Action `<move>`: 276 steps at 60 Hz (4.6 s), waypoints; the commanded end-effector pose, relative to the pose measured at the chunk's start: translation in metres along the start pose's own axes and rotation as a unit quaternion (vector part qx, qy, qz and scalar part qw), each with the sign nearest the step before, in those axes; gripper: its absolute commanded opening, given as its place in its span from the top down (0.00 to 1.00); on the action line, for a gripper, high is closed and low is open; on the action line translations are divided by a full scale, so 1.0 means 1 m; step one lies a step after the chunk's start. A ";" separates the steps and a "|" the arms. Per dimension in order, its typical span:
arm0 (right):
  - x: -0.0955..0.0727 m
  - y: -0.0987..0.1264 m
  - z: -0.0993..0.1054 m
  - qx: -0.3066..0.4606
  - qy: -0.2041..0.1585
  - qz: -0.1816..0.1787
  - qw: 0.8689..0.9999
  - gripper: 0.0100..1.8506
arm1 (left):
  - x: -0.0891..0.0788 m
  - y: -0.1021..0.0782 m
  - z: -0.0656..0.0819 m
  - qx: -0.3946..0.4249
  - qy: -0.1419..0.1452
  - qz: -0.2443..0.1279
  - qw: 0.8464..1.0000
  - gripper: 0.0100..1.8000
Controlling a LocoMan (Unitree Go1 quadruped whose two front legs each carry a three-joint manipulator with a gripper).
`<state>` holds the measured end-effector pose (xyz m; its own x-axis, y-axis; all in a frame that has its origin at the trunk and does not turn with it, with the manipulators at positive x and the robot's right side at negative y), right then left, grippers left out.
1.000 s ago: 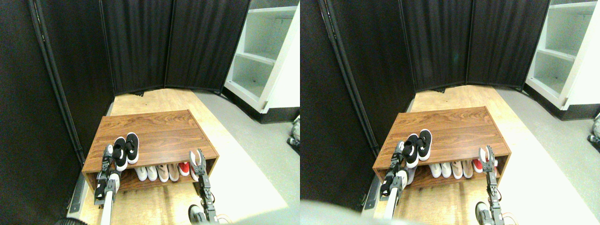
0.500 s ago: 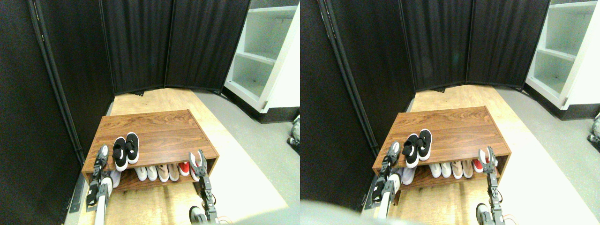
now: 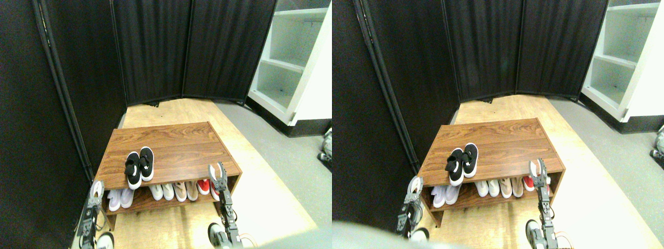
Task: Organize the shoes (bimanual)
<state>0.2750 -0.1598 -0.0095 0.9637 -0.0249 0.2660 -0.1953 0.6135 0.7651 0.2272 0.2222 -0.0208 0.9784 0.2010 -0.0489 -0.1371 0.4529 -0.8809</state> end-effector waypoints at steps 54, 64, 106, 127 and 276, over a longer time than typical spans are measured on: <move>0.015 -0.003 -0.012 -0.002 0.008 0.003 1.000 0.89 | 0.007 -0.010 -0.102 -0.126 0.062 0.095 0.986 0.11; 0.014 -0.005 -0.010 -0.022 0.006 -0.004 1.000 0.88 | 0.023 -0.006 -0.116 -0.141 0.055 0.107 0.983 0.13; 0.006 -0.011 0.000 -0.020 -0.003 0.001 1.000 0.91 | 0.068 0.006 -0.130 -0.116 0.074 0.102 0.985 0.13; 0.004 -0.014 0.002 -0.018 -0.007 -0.001 1.000 0.89 | -0.019 -0.023 -0.095 -0.124 0.049 0.074 0.988 0.25; 0.002 -0.003 -0.006 -0.003 -0.001 0.006 1.000 0.88 | 0.020 -0.009 0.033 0.161 -0.108 -0.022 0.981 1.00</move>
<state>0.2772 -0.1607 -0.0265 0.9733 -0.0173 0.2289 -0.1691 0.6205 0.7658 0.2401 0.2496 -0.0056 0.9342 0.3515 0.0618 -0.2173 0.6977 -0.6826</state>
